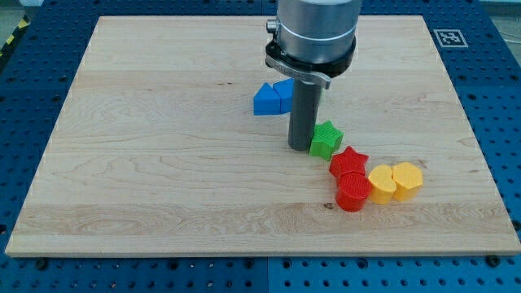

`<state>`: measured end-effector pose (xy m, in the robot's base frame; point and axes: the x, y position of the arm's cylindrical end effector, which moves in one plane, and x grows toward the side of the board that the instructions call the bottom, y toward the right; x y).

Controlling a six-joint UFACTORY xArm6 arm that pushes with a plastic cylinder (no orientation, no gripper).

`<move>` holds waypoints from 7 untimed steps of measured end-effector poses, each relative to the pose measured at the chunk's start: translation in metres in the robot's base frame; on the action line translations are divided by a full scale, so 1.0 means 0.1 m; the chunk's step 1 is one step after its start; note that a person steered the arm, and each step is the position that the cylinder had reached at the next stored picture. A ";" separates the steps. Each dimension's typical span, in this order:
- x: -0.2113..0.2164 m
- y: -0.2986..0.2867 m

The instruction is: Push the green star to the top of the red star

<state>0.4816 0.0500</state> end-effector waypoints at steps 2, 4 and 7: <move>0.00 0.22; -0.07 0.23; -0.07 0.28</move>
